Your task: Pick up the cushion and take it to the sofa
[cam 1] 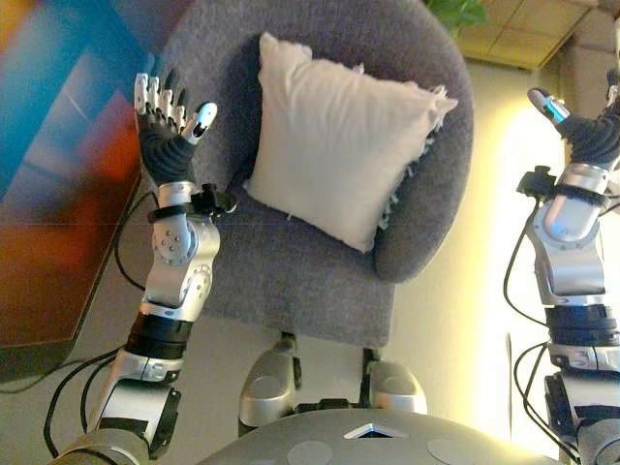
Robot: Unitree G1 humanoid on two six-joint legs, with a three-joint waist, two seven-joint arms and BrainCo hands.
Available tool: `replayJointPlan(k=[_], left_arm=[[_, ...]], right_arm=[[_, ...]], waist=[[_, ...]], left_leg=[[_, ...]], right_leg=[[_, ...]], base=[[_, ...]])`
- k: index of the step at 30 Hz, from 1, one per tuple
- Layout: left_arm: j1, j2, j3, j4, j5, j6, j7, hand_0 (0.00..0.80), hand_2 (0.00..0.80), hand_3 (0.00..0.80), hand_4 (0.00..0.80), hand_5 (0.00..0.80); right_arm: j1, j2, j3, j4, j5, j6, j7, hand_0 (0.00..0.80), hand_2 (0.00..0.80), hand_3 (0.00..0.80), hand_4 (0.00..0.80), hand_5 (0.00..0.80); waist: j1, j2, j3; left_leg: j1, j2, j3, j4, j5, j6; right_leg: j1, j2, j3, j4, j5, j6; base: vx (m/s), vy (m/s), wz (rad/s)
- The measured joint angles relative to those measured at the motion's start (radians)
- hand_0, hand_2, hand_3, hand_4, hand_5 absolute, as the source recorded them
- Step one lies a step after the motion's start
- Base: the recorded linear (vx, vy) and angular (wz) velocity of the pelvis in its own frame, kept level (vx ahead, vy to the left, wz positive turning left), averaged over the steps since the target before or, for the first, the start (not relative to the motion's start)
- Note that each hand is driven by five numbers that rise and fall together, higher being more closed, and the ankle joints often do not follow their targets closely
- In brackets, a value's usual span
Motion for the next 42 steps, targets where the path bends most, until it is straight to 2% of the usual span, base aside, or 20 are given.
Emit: replayJointPlan(k=[4, 6, 11, 14, 16, 18, 24, 29, 33, 38, 42], left_arm=[[0.096, -0.005, 0.042, -0.003, 0.011, 0.006, -0.019, 0.000, 0.000, 0.000, 0.000, 0.000], [0.187, -0.006, 0.094, -0.002, 0.030, 0.006, -0.037, 0.000, 0.000, 0.000, 0.000, 0.000], [0.419, -0.041, 0.182, 0.065, 0.027, 0.052, -0.072, 0.000, 0.000, 0.000, 0.000, 0.000], [0.485, -0.081, 0.181, 0.203, 0.027, 0.084, -0.091, 0.000, 0.000, 0.000, 0.000, 0.000], [0.502, -0.107, 0.176, 0.293, 0.026, 0.130, -0.090, 0.000, 0.000, 0.000, 0.000, 0.000], [0.501, -0.130, 0.164, 0.427, 0.029, 0.137, -0.097, 0.000, 0.000, 0.000, 0.000, 0.000], [0.488, -0.152, 0.100, 0.723, 0.038, 0.207, -0.105, 0.000, 0.000, 0.000, 0.000, 0.000], [0.417, -0.179, 0.081, 1.096, 0.038, 0.275, -0.140, 0.000, 0.000, 0.000, 0.000, 0.000], [0.391, -0.197, 0.059, 1.283, 0.057, 0.354, -0.178, 0.000, 0.000, 0.000, 0.000, 0.000], [0.365, -0.205, 0.038, 1.385, 0.118, 0.529, -0.209, 0.000, 0.000, 0.000, 0.000, 0.000], [0.349, -0.205, 0.031, 1.397, 0.117, 0.574, -0.212, 0.000, 0.000, 0.000, 0.000, 0.000]], right_arm=[[0.139, 0.048, -0.051, -0.029, -0.028, 0.000, 0.025, 0.000, 0.000, 0.000, 0.000, 0.000], [0.248, 0.111, -0.095, -0.031, -0.028, 0.000, 0.043, 0.000, 0.000, 0.000, 0.000, 0.000], [0.500, 0.198, -0.132, 0.015, -0.016, 0.001, 0.084, 0.000, 0.000, 0.000, 0.000, 0.000], [0.569, 0.228, -0.122, 0.123, 0.011, 0.006, 0.107, 0.000, 0.000, 0.000, 0.000, 0.000], [0.576, 0.230, -0.100, 0.204, 0.039, 0.037, 0.122, 0.000, 0.000, 0.000, 0.000, 0.000], [0.564, 0.247, -0.068, 0.333, 0.069, 0.039, 0.131, 0.000, 0.000, 0.000, 0.000, 0.000], [0.548, 0.278, 0.061, 0.651, 0.116, 0.134, 0.163, 0.000, 0.000, 0.000, 0.000, 0.000], [0.458, 0.350, 0.129, 1.069, 0.172, 0.161, 0.260, 0.000, 0.000, 0.000, 0.000, 0.000], [0.444, 0.393, 0.190, 1.230, 0.162, 0.218, 0.360, 0.000, 0.000, 0.000, 0.000, 0.000], [0.429, 0.398, 0.209, 1.307, 0.122, 0.293, 0.411, 0.000, 0.000, 0.000, 0.000, 0.000], [0.414, 0.383, 0.211, 1.317, 0.120, 0.314, 0.426, 0.000, 0.000, 0.000, 0.000, 0.000]], waist=[[-0.004, -0.020, -0.060], [-0.006, -0.027, -0.082], [-0.005, -0.015, -0.121], [-0.006, -0.009, -0.150], [-0.006, -0.009, -0.164], [-0.006, -0.014, -0.181], [-0.004, -0.021, -0.198], [-0.004, -0.019, -0.215], [-0.004, -0.012, -0.221], [-0.004, -0.001, -0.233], [-0.004, 0.007, -0.240]], left_leg=[[0.016, 0.008, 0.006, -0.001, -0.007, -0.006], [0.031, 0.014, 0.011, -0.005, -0.015, -0.011], [0.062, 0.020, 0.033, -0.006, -0.030, -0.010], [0.076, 0.025, 0.040, -0.006, -0.034, -0.014], [0.078, 0.030, 0.049, -0.006, -0.034, -0.015], [0.084, 0.033, 0.055, -0.006, -0.035, -0.016], [0.096, 0.035, 0.056, -0.006, -0.035, -0.016], [0.100, 0.039, 0.056, -0.006, -0.036, -0.018], [0.112, 0.044, 0.059, -0.006, -0.040, -0.022], [0.114, 0.050, 0.060, -0.006, -0.043, -0.027], [0.117, 0.050, 0.061, -0.006, -0.044, -0.028]], right_leg=[[0.011, 0.006, 0.007, 0.000, -0.006, -0.005], [0.023, 0.010, 0.011, 0.000, -0.010, -0.008], [0.043, 0.013, 0.031, 0.000, -0.014, -0.010], [0.047, 0.015, 0.038, 0.000, -0.021, -0.006], [0.045, 0.019, 0.046, -0.001, -0.021, -0.007], [0.048, 0.021, 0.049, -0.001, -0.020, -0.007], [0.060, 0.023, 0.050, -0.003, -0.021, -0.009], [0.062, 0.026, 0.051, -0.003, -0.022, -0.012], [0.072, 0.030, 0.052, -0.003, -0.026, -0.018], [0.072, 0.032, 0.053, -0.001, -0.031, -0.025], [0.072, 0.031, 0.056, 0.000, -0.031, -0.025]], base=[[0.012, 0.004, -0.06], [-0.017, -0.002, -0.09], [-0.025, -0.012, -0.12], [-0.033, -0.024, -0.09], [-0.030, -0.031, -0.12], [-0.024, -0.025, -0.09], [-0.004, -0.003, -0.01], [0.000, 0.000, 0.00], [0.001, 0.001, -0.01], [0.007, 0.024, -0.01], [0.000, 0.000, 0.00]])
